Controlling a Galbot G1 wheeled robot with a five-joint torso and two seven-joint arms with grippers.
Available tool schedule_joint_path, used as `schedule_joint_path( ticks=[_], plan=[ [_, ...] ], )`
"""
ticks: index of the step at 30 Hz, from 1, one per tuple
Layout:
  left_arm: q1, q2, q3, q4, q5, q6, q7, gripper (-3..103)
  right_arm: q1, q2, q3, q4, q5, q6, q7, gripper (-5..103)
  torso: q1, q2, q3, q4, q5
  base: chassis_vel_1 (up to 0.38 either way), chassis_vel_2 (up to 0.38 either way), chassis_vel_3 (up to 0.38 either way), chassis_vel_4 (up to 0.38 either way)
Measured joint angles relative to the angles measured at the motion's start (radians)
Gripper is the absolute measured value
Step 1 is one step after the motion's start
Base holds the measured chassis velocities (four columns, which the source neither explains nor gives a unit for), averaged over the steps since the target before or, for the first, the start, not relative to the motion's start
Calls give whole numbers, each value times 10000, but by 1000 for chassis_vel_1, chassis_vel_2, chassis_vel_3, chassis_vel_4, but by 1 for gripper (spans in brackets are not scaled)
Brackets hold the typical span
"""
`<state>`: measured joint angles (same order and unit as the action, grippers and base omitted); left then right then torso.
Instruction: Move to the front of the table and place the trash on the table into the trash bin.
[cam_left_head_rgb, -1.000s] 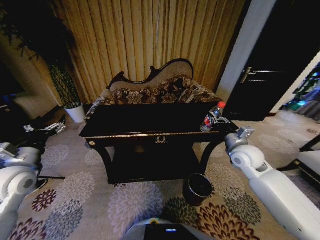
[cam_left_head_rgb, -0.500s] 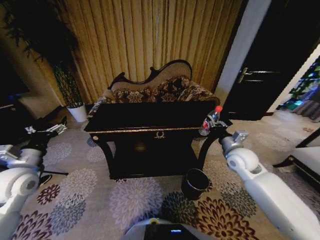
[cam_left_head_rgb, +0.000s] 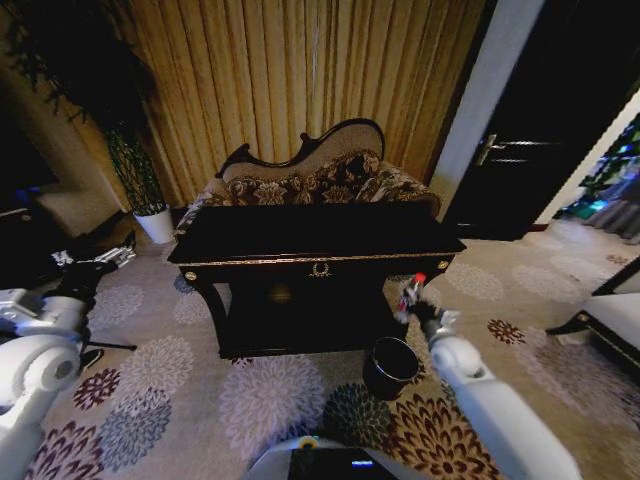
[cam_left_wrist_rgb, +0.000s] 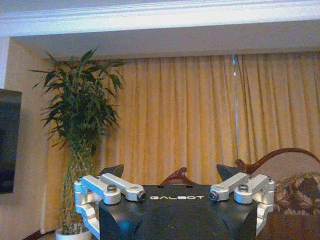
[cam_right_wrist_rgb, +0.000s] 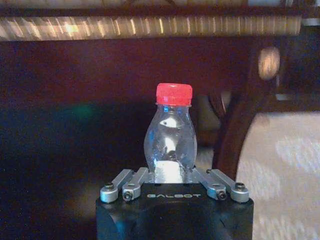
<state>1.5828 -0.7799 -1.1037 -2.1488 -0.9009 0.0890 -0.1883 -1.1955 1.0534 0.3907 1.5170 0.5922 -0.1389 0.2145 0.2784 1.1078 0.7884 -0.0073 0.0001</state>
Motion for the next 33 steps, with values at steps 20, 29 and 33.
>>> schedule_joint_path(
  ticks=[20,29,33],
  plan=[
    [360,-261,-280,13,182,-233,30,100,2449,1493,-99,-5516,-963,1242,-28,25,0,0,0,0,-2,0,0,0,0],
    [356,-211,-243,5,187,-240,46,100,2185,1415,-144,-5447,-1085,1236,-17,37,-1,1,-1,-1,-3,0,0,0,0],
    [344,-203,-220,5,187,-240,50,100,2098,1434,-79,-5329,-1121,1226,2,47,-1,1,-1,1,-1,0,0,0,0]
  ],
)
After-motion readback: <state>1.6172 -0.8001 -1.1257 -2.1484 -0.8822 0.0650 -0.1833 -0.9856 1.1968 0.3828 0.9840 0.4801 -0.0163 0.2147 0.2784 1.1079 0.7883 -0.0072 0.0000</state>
